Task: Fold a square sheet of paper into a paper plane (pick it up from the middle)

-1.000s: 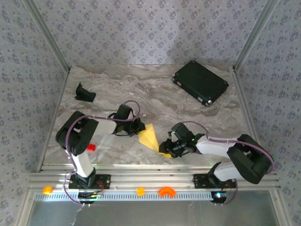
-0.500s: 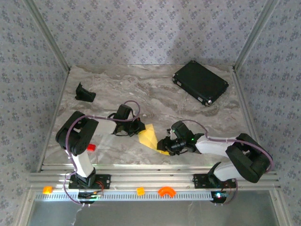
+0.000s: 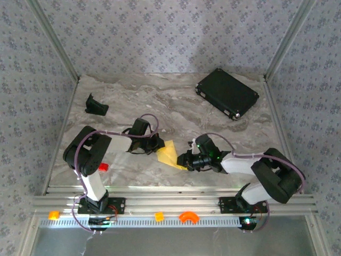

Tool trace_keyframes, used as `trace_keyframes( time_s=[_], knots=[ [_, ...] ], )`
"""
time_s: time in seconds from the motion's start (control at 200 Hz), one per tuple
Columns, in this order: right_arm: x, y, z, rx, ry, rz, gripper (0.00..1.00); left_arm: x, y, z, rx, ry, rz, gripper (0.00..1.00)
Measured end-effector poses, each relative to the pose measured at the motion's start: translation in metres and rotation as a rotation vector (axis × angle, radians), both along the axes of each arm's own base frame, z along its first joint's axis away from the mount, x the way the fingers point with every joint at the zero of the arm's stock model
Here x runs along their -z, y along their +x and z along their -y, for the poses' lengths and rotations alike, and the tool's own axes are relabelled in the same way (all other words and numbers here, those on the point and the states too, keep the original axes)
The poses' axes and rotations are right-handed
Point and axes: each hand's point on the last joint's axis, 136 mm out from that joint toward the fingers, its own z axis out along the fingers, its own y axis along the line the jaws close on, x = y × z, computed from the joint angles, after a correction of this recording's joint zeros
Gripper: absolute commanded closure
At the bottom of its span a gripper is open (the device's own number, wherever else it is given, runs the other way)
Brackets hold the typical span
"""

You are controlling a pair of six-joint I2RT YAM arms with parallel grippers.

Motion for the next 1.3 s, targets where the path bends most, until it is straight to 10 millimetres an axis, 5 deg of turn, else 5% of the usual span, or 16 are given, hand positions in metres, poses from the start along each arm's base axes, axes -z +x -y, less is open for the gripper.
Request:
trace_keyframes(
  time_s=[0.24, 0.42, 0.705, 0.875, 1.124, 1.299],
  knots=[
    [0.004, 0.001, 0.006, 0.014, 0.009, -0.003, 0.91, -0.001, -0.002, -0.005, -0.017, 0.023, -0.023, 0.95],
    [-0.003, 0.002, 0.015, 0.029, -0.012, 0.032, 0.93, -0.010, -0.004, -0.012, -0.046, 0.046, -0.030, 0.76],
    [-0.052, 0.022, 0.041, 0.022, -0.413, 0.420, 0.94, -0.093, 0.012, -0.031, -0.134, 0.059, 0.203, 0.63],
    [-0.076, 0.029, 0.070, 0.011, -0.756, 0.663, 0.95, -0.120, 0.016, -0.054, -0.225, 0.083, 0.290, 0.60],
    [-0.091, 0.041, 0.106, -0.054, -1.288, 0.836, 0.93, -0.100, 0.008, -0.100, -0.360, 0.156, 0.250, 0.58],
    [-0.072, 0.040, 0.096, -0.238, -1.513, 0.881, 0.94, -0.096, 0.005, -0.114, -0.404, 0.181, 0.231, 0.55]
  ],
)
